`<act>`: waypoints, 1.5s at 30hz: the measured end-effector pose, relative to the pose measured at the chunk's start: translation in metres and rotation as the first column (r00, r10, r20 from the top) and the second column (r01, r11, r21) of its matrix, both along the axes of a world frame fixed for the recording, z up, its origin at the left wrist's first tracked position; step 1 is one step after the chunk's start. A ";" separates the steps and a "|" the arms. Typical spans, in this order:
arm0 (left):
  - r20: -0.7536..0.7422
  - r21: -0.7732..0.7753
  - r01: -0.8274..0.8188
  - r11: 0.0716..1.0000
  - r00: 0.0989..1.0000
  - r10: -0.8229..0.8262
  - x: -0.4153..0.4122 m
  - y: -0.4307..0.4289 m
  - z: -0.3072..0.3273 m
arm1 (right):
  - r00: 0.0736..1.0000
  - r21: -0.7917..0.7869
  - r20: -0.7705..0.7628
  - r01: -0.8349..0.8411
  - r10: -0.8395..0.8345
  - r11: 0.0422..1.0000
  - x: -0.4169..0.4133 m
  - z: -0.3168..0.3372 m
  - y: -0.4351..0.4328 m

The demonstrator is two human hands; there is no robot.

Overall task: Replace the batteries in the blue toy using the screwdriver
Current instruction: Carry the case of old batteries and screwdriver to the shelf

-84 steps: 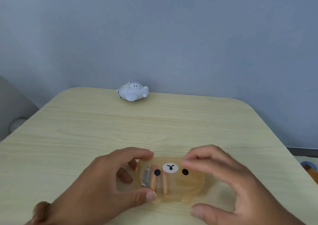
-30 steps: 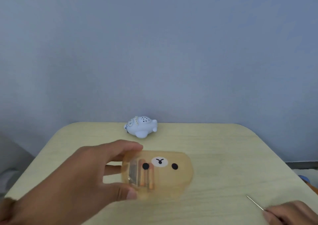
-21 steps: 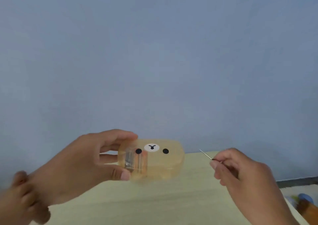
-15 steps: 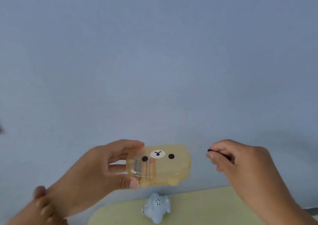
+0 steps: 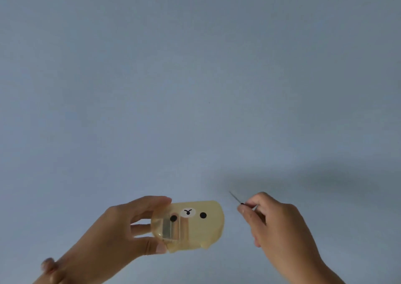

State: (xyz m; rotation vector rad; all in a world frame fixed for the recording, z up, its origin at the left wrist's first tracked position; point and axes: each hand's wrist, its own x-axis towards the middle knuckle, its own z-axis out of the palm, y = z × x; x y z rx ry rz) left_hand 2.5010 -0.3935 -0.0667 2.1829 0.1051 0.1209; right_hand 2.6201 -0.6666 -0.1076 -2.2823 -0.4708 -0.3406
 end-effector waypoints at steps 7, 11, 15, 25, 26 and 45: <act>0.032 0.020 -0.121 0.992 0.992 0.121 -0.024 -0.013 0.101 | 0.999 -0.078 0.050 0.025 -0.021 0.997 -0.003 0.112 -0.007; 0.017 0.042 -0.193 0.980 0.981 0.193 -0.041 -0.030 0.107 | 0.998 -0.057 0.044 -0.035 0.038 0.998 -0.006 0.117 -0.019; 0.014 0.032 -0.281 0.959 0.960 0.280 -0.064 -0.045 0.106 | 0.987 -0.063 0.032 -0.158 0.161 0.985 -0.006 0.119 -0.014; 0.078 0.050 -0.567 0.822 0.823 0.562 -0.174 -0.044 0.121 | 0.870 0.014 0.087 -0.488 0.485 0.873 -0.045 0.127 0.049; 0.085 0.047 -0.610 0.791 0.791 0.606 -0.194 -0.045 0.122 | 0.840 0.014 0.093 -0.537 0.534 0.843 -0.056 0.128 0.060; 0.234 0.185 -0.973 -0.139 -0.094 0.968 -0.733 -0.275 0.191 | -0.101 0.002 0.260 -0.994 0.960 -0.105 -0.595 0.194 0.126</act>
